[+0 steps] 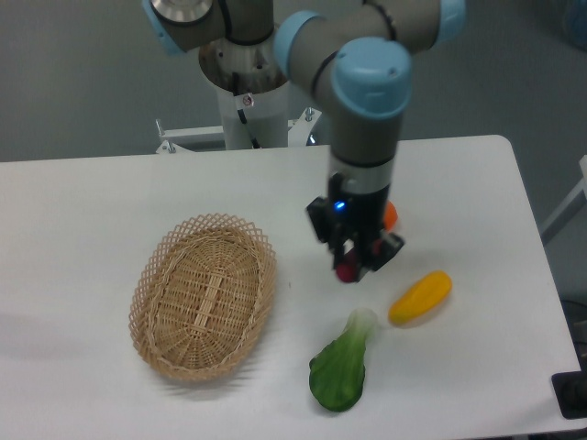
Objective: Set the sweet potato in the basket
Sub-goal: 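Carry the sweet potato over the wicker basket and lower it inside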
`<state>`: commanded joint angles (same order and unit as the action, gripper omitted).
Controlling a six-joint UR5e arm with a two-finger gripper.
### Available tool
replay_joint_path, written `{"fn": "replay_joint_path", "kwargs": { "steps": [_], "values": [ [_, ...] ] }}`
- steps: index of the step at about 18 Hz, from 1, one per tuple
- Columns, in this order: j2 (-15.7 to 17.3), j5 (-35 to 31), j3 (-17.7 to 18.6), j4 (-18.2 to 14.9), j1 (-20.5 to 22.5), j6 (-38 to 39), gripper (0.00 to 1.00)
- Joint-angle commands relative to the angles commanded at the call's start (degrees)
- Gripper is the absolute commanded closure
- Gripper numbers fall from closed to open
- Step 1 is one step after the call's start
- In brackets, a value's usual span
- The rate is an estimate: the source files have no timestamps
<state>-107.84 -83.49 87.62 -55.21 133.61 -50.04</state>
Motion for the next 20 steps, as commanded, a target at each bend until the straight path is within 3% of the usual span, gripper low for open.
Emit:
{"fn": "replay_joint_path", "kwargs": {
  "steps": [5,10,15,20],
  "values": [
    [0.7,-1.67,4.47,0.36,-5.98,6.44,0.63],
    [0.44,-9.67,9.93,0.8,-14.42,8.81,0.63],
    [-2.9,-9.76,13.01,6.33,-17.42,12.42,0.63],
    [-5.98,-10.2,13.71,7.39,-18.21,13.04,0.62]
  ]
}}
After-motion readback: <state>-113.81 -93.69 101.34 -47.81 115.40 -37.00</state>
